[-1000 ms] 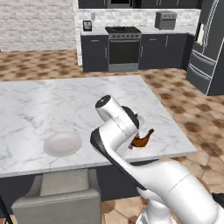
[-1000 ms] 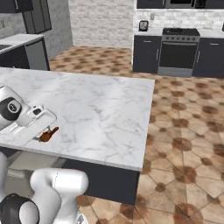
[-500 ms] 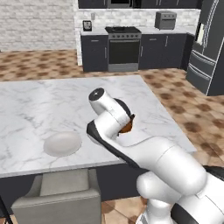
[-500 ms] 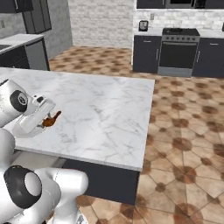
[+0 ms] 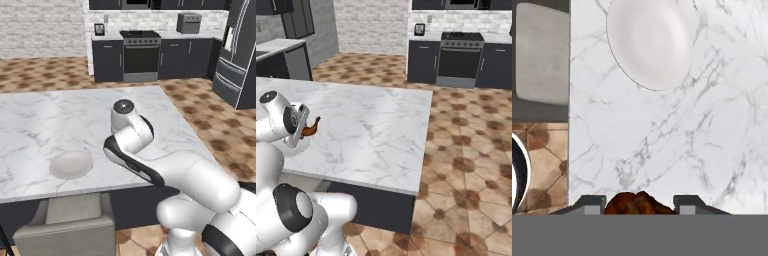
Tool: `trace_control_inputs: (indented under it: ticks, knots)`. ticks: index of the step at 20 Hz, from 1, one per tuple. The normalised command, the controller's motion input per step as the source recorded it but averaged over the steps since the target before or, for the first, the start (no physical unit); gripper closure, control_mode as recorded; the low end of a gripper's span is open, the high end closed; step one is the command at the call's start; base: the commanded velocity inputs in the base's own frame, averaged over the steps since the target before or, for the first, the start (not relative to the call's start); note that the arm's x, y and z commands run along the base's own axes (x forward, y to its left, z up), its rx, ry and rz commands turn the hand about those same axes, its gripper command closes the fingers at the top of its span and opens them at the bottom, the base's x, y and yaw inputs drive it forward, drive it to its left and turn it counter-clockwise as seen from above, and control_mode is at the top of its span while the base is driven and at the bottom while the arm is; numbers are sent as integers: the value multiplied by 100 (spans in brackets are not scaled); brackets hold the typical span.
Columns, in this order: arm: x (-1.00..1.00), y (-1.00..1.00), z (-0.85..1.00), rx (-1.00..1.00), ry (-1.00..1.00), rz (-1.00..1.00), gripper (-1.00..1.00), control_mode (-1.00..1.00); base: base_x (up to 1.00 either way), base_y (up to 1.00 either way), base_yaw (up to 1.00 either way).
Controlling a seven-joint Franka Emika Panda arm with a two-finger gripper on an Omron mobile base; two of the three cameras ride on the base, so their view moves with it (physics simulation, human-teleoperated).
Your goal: Take the chicken drumsticks from the pan and place one on each plate on the dining counter.
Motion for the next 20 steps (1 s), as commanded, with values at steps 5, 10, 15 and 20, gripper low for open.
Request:
trace_control_inputs:
  ticks: [5, 10, 15, 20]
  knots:
    - [9, 74, 0, 5, 2, 47, 100, -100, 0, 0, 0]
    - [10, 94, 0, 0, 13, 40, 100, -100, 0, 0, 0]
    - [12, 91, -5, 0, 19, 32, 100, -100, 0, 0, 0]
    - [13, 65, -42, -9, 32, 15, 100, -100, 0, 0, 0]
